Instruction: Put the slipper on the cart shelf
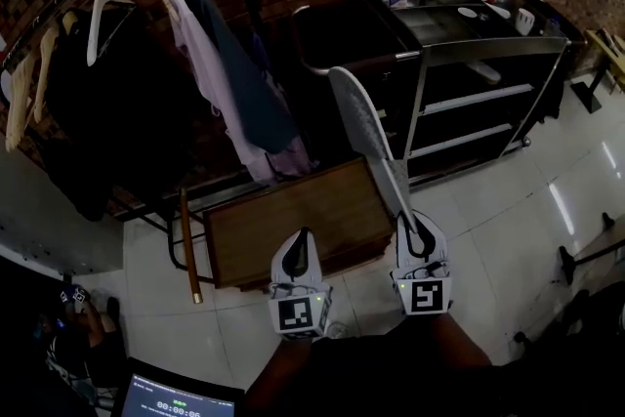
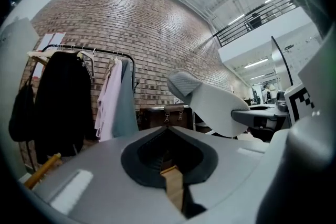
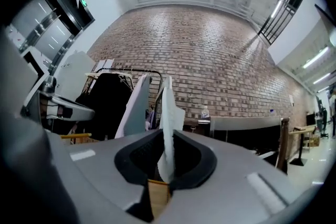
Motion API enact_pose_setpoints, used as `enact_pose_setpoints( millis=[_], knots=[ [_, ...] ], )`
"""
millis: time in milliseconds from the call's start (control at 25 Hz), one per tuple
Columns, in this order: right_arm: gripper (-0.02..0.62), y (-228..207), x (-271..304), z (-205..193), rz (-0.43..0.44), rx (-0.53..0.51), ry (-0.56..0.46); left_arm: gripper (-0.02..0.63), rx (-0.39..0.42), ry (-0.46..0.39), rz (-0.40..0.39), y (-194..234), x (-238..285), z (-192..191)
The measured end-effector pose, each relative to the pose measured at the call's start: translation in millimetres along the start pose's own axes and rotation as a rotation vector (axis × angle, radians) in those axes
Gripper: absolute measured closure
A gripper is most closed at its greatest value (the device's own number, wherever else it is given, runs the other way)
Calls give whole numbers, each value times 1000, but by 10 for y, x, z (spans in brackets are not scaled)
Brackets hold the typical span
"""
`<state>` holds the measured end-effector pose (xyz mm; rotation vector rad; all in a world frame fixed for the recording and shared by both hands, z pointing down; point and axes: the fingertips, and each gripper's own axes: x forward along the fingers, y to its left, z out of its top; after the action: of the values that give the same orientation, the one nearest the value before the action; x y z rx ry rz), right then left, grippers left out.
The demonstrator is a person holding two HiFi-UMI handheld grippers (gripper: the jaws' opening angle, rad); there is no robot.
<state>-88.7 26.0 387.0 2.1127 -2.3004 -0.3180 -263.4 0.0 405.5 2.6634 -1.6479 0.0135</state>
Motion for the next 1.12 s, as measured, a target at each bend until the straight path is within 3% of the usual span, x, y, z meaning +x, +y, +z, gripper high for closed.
enact_pose_setpoints(
  millis=[280,680,880,1120],
  knots=[
    [554,-881,-129,-488,-45,-41,91,595,-20,-19,17,-464,658,-14],
    [554,-2343,-118,-1368,-97,-16,303,595,-14,38,-9,-1496,1810,-228],
    [552,-2789,87,-1757,-91,25,386,595,10,78,-28,-1902,2299,-356],
    [552,-3155,413,-2210,-35,94,481,595,15,94,14,-2169,2686,-398]
  ],
)
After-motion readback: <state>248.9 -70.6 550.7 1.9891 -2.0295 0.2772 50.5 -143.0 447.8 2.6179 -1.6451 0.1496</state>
